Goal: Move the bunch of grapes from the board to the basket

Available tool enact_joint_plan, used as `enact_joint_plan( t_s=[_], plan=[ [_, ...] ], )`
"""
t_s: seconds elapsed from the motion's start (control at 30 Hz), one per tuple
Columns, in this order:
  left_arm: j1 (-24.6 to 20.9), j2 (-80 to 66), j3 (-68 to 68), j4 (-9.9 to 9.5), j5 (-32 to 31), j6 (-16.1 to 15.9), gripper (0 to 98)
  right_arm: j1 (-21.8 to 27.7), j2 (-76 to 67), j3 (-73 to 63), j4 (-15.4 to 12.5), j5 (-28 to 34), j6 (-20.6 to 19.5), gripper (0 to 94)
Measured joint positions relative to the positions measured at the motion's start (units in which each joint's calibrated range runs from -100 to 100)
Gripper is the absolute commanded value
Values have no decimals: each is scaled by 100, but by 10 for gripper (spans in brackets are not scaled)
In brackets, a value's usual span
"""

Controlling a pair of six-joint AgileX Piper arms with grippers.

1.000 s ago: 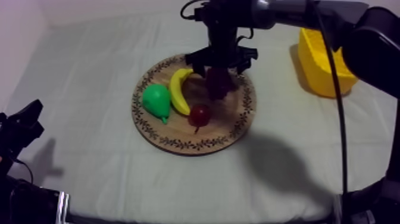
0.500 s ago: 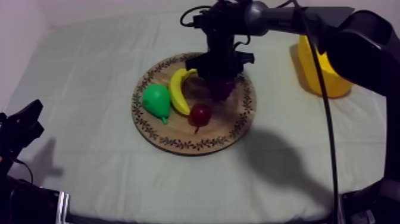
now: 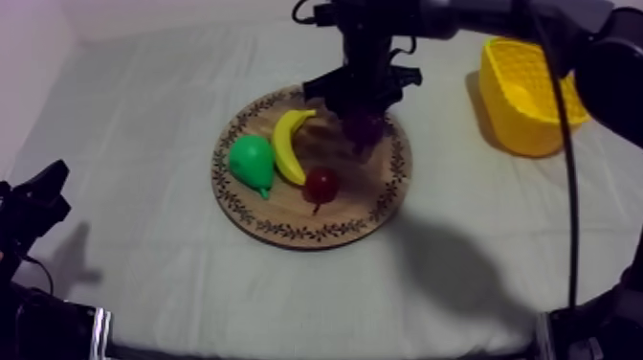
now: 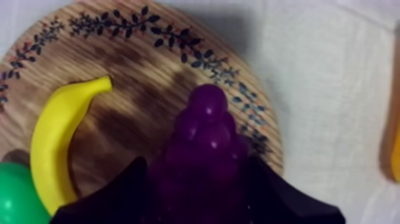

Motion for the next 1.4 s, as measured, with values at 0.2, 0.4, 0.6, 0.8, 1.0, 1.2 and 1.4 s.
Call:
enact_joint_plan(
  t_s=[0.2, 0.4, 0.6, 0.8, 1.0, 1.2, 1.4],
  plan=[
    [0, 0, 0, 0, -10, 0, 1, 105, -685, 264, 89, 166, 96, 289],
    [0, 0, 0, 0, -3, 0, 1, 387, -1433, 495, 255, 274, 275, 292],
    [0, 0, 0, 0, -3, 0, 1, 842, -2023, 561, 390, 96, 544, 292],
    [0, 0, 0, 0, -3, 0, 1, 1352, -2307, 647, 450, -191, 891, 295],
    [0, 0, 0, 0, -3, 0, 1, 1850, -2382, 862, 523, -620, 1177, 294],
    [0, 0, 0, 0, -3, 0, 1, 2261, -2434, 1043, 532, -1140, 1367, 289],
    [0, 0, 0, 0, -3, 0, 1, 2589, -2505, 1379, 526, -1816, 1451, 287]
  ],
)
